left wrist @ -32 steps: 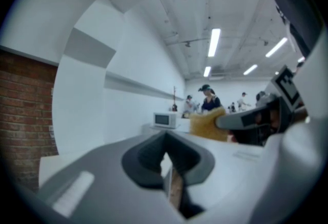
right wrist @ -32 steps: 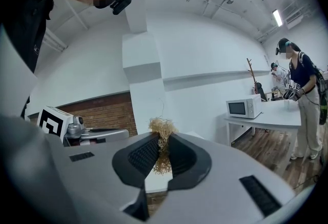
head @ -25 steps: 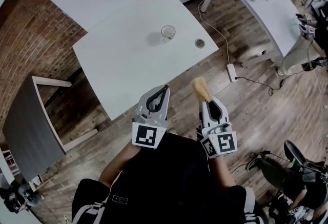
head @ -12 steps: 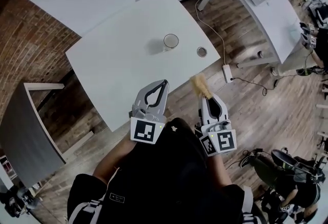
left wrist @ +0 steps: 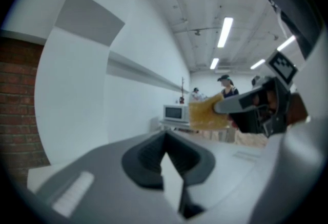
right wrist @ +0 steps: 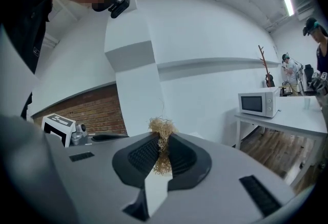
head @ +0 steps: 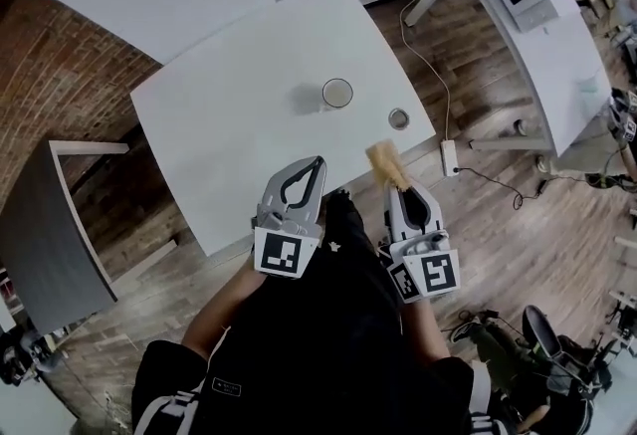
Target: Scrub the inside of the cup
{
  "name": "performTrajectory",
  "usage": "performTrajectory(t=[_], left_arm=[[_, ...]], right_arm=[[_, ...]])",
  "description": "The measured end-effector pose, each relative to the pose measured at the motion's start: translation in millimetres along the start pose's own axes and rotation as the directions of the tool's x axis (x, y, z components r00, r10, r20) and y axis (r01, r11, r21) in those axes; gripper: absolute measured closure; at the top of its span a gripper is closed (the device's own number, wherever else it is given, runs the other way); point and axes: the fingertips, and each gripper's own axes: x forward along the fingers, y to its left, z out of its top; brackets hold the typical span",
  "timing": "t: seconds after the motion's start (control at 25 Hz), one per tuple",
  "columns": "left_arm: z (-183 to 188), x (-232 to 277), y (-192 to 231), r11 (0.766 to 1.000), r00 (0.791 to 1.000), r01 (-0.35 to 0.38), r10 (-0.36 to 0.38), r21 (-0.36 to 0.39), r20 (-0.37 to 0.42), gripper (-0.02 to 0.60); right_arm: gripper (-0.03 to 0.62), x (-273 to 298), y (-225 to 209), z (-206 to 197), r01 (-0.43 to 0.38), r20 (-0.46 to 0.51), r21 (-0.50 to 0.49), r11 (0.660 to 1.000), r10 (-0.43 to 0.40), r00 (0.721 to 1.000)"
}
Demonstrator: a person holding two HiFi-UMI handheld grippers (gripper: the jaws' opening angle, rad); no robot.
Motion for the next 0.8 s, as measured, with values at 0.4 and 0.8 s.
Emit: performTrajectory(t=[0.4, 0.8], left_arm=[[-20.3, 49.9, 10.7, 0.983, 0.982, -0.179, 0.176, -0.037, -0.070, 0.577], [-67.6, 74.1, 41.1, 0.982, 0.970, -0.185, 0.188, 0.034, -0.151, 0.577]], right_arm=[[0.563, 44.1, -49.0, 6.7, -0.208, -0.074, -0.033, 0.978, 0.205, 0.976], [0.563, 88.6, -59.8, -7.3, -0.232, -0.153, -0.014, 0.973, 0.228, 0.962]])
